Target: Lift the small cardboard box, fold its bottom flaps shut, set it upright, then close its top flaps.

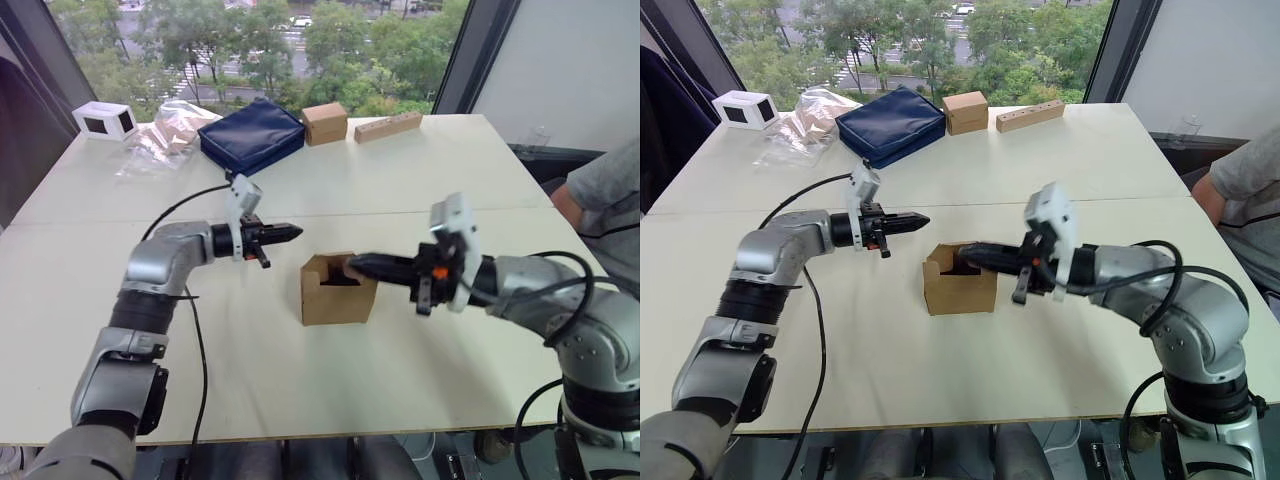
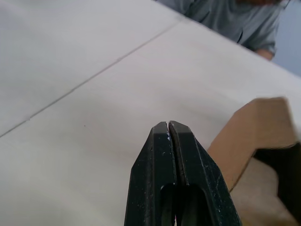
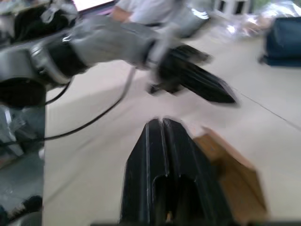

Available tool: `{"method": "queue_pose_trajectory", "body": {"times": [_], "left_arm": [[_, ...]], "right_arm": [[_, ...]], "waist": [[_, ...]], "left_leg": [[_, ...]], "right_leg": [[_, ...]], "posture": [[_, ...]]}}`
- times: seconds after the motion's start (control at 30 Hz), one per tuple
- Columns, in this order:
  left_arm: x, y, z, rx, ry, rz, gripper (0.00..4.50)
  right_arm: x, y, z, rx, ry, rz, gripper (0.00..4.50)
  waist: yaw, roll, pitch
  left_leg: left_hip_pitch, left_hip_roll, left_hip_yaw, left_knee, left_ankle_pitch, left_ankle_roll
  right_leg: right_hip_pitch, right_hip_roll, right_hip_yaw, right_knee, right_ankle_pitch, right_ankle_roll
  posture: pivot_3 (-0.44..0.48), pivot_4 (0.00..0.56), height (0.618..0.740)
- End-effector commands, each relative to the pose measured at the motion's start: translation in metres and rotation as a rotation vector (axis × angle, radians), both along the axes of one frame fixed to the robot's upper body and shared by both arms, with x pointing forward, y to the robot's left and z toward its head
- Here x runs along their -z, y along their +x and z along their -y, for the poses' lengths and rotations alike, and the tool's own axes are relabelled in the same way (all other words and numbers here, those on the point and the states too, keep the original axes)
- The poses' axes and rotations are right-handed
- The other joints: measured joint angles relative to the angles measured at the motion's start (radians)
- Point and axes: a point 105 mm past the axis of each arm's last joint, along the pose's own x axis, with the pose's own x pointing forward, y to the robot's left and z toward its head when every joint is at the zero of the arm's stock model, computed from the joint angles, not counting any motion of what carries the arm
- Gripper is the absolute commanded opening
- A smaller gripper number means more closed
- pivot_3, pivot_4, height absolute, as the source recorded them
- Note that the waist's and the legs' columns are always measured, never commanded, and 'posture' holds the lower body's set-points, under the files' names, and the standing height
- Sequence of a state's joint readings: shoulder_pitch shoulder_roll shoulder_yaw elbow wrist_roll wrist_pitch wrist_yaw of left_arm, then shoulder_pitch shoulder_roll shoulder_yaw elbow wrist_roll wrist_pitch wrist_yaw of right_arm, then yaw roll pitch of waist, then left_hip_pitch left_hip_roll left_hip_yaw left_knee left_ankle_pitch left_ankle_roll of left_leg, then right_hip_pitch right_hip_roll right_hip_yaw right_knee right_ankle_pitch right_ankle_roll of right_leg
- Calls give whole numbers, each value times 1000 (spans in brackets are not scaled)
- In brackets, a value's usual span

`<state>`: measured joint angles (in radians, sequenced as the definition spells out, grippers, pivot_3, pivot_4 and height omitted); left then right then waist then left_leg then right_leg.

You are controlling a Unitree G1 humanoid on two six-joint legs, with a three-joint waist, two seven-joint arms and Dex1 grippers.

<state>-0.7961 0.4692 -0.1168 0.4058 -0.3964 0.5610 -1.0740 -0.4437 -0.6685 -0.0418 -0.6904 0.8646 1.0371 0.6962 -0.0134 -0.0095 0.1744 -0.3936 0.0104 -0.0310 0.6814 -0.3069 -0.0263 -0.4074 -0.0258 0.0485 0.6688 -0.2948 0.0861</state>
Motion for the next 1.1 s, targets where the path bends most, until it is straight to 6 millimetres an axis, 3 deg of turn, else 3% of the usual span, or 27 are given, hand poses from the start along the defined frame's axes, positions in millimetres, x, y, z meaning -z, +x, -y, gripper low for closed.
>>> {"method": "queue_pose_trajectory", "body": {"times": [0.03, 0.4, 1.1], "left_arm": [[8, -2, 7, 97, 71, 27, 12], [13, -2, 19, 201, 71, 9, 12], [19, -8, 19, 174, 53, 12, 12]], "right_arm": [[5, -9, -10, -12, -45, 45, 0], [35, 20, -12, 95, -120, 81, 0], [58, 33, -19, 124, -74, -2, 0]], "waist": [[0, 0, 0], [0, 0, 0], [0, 0, 0]], "left_leg": [[0, 0, 0, 0, 0, 0], [-1, -1, 1, 0, 0, 0], [-1, -1, 0, 0, 0, 0]], "right_leg": [[0, 0, 0, 0, 0, 0], [0, 1, 0, 0, 0, 0], [-1, 1, 0, 0, 0, 0]], "posture": [[0, 150, 740], [0, 150, 740], [0, 150, 740]]}}
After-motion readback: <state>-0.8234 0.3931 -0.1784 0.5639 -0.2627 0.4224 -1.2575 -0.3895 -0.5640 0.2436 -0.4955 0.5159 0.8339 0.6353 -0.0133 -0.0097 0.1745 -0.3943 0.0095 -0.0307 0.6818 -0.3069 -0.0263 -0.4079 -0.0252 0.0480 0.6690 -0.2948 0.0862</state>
